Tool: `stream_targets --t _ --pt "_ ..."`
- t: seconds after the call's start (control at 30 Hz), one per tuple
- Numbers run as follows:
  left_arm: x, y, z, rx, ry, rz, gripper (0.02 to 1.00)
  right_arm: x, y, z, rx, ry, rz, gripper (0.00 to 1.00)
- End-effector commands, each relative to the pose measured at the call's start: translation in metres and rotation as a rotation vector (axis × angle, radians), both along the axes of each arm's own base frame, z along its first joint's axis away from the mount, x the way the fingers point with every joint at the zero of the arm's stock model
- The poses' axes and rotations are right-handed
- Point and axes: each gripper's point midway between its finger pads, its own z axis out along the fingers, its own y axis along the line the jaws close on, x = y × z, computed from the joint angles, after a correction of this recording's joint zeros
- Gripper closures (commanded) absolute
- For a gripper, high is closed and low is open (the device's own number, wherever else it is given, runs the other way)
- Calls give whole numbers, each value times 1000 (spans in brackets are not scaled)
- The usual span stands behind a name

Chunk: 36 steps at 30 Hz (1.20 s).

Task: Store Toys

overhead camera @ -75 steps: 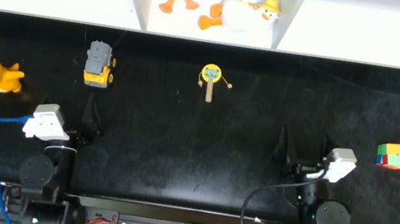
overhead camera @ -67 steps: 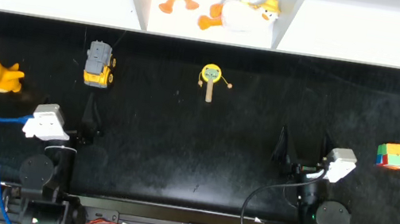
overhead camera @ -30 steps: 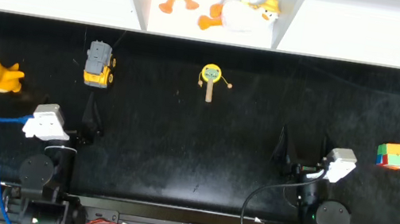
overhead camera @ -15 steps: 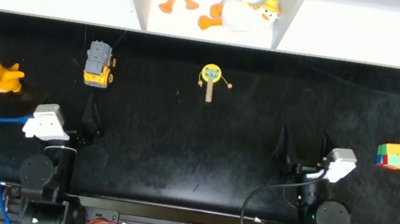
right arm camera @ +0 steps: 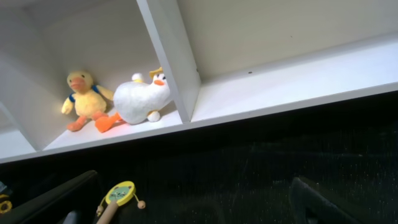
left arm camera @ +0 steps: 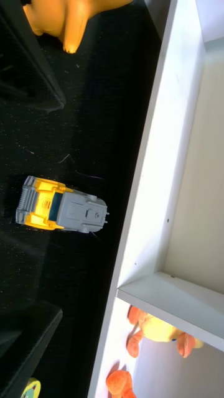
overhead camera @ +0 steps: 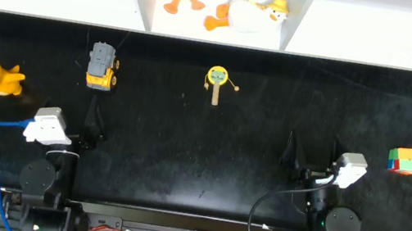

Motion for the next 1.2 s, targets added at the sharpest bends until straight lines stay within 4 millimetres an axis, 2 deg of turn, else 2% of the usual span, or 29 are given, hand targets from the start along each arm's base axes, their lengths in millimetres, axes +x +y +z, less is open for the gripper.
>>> stream_targets --t 0.03,0.23,0.33,0.47,0.63,0.77,0.9,1.03,1.1,1.2 --pt "-1 8 6 16 -28 46 20 0 0 -3 8 0 -3 5" --pt "-1 6 5 15 -21 33 20 0 0 -3 8 0 -3 5" --pt "-1 3 13 15 -49 15 20 0 0 -3 8 0 -3 5" --pt "-9 6 48 3 -74 40 20 0 0 -3 8 0 -3 7" --pt "-30 38 100 100 20 228 20 0 0 -3 8 0 -3 5" --pt "-33 57 149 151 111 338 25 0 0 -3 8 0 -3 7" --pt "-20 69 195 231 216 389 23 0 0 -3 8 0 -3 5" --pt "-5 98 229 255 311 485 25 0 0 -3 8 0 -3 5" --pt "6 111 236 273 362 479 25 0 0 -3 8 0 -3 7" --pt "28 132 234 260 437 381 25 0 0 -3 8 0 -3 7"
